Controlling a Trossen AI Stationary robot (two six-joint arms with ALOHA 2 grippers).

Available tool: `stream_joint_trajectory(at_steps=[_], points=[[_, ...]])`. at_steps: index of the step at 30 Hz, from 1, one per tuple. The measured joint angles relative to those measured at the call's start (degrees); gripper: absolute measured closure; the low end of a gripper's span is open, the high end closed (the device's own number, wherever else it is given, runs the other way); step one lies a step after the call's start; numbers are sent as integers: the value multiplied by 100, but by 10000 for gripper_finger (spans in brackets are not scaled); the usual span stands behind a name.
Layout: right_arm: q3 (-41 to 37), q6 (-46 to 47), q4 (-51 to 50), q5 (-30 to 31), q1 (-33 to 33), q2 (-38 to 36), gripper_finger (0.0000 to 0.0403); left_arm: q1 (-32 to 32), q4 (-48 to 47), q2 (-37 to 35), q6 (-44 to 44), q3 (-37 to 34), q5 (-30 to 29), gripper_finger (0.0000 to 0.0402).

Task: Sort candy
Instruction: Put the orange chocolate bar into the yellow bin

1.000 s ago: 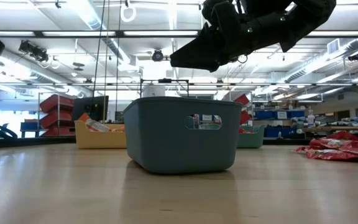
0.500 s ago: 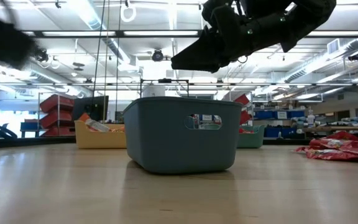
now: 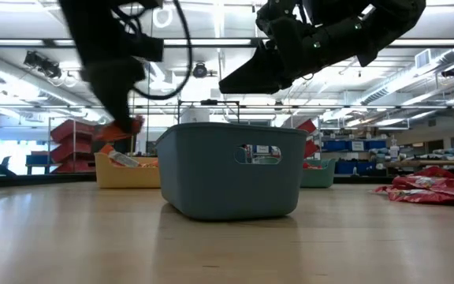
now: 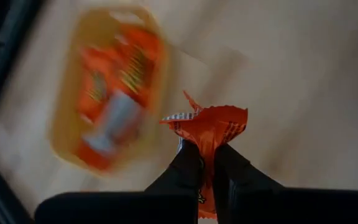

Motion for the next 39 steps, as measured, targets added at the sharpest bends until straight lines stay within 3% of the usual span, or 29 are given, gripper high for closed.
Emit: stream_joint_trajectory(at_steps=[8,13,18,21,29,39], points=[[0,-65,-48,322,0,0,261,1846,1650,-455,2728,-498,148,388],[0,-65,-49,322,0,-2,261,2940,2317,-451,3979,-617,980,388],[0,-65,-55,325,0,-2,259,3622,2749,-447,4593,-720,1765,388],[0,-83,-70,325,0,-2,260,3785,2717,-432,4625,-776,2098,388],[0,-102,-37,325,0,-2,258,3778,2406,-283,4609,-838,2198,378],[0,-85,-44,325,0,-2,239,3654,1882,-276,4448,-735,2333,331]])
